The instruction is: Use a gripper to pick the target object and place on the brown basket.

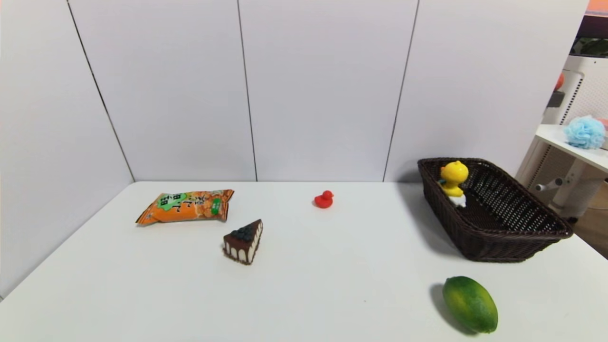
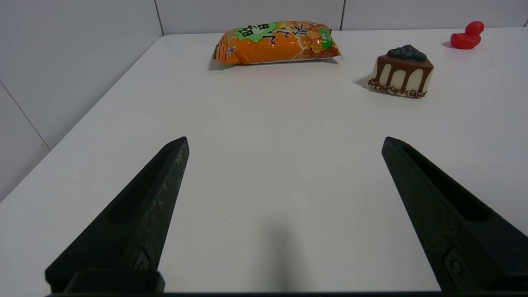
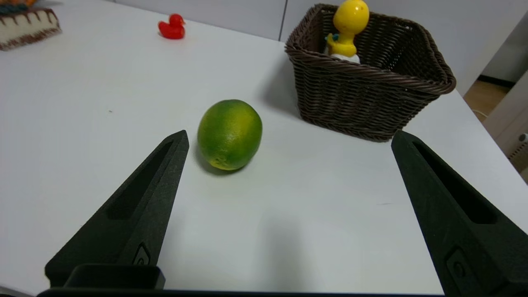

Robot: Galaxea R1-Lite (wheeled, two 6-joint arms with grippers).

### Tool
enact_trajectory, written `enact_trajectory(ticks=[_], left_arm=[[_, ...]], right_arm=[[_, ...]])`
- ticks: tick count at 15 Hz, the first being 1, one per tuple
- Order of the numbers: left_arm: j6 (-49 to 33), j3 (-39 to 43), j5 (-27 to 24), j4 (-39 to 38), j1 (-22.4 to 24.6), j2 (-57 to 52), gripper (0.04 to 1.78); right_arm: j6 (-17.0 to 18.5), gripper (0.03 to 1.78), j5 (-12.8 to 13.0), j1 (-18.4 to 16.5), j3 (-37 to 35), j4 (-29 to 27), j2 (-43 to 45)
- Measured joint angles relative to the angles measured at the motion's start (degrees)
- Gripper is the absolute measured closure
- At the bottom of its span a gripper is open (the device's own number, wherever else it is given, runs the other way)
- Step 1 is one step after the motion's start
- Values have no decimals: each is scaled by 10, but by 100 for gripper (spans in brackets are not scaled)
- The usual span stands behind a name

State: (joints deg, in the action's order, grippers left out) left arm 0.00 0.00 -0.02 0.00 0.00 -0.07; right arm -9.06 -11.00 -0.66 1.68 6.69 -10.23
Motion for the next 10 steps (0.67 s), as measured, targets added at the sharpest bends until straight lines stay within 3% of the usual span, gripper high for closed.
enact_trajectory(ticks=[2, 3, 5, 7, 10], left_arm=[[0, 0, 0, 0, 0, 0, 13], [0, 0, 0, 0, 0, 0, 13], [0, 0, 0, 0, 0, 0, 13], [0, 0, 0, 0, 0, 0, 13], [0, 0, 0, 0, 0, 0, 13]], right_arm=[[30, 12, 8, 5, 1, -36, 49], [36, 12, 27, 6, 3, -57, 68], [30, 12, 88, 7, -9, -70, 88], [17, 12, 85, 7, -15, -69, 98], [37, 12, 89, 7, -16, -70, 103]])
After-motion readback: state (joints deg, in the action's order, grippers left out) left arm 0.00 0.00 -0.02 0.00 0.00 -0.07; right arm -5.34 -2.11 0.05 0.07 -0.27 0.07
